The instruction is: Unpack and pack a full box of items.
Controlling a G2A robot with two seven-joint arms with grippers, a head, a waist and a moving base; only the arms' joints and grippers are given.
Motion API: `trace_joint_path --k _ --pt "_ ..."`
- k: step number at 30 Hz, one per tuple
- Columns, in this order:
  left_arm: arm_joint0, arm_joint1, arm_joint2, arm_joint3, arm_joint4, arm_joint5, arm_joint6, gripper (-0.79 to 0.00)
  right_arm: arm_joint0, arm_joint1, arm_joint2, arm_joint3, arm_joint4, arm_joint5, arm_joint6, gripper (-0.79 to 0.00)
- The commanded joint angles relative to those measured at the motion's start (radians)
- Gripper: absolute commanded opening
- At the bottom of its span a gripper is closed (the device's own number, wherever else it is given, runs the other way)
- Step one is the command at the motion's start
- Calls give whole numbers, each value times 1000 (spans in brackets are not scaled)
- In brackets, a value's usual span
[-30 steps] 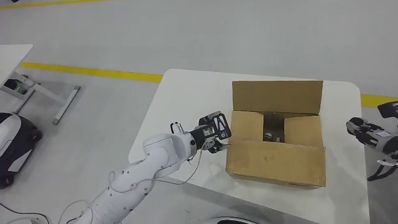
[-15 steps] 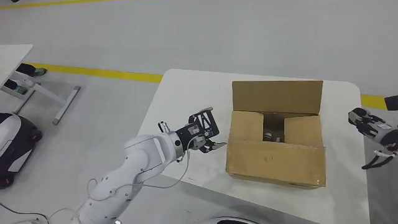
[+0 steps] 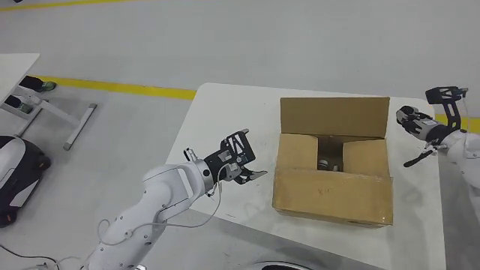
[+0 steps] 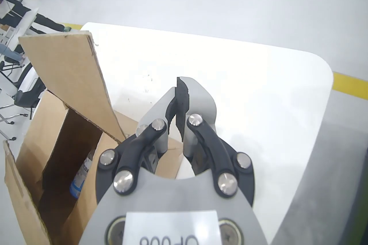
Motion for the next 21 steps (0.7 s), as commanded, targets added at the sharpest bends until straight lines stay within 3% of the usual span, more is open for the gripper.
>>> trace_joint_path --k 1,11,21 --pt "0 0 0 0 0 0 0 0 37 -17 -33 49 5 -30 -13 -785" --pt "0 0 0 0 0 0 0 0 116 -57 -101 142 -15 -232 -61 -785" --pt "0 0 0 0 0 0 0 0 44 -11 -17 46 -80 -387 -80 -785"
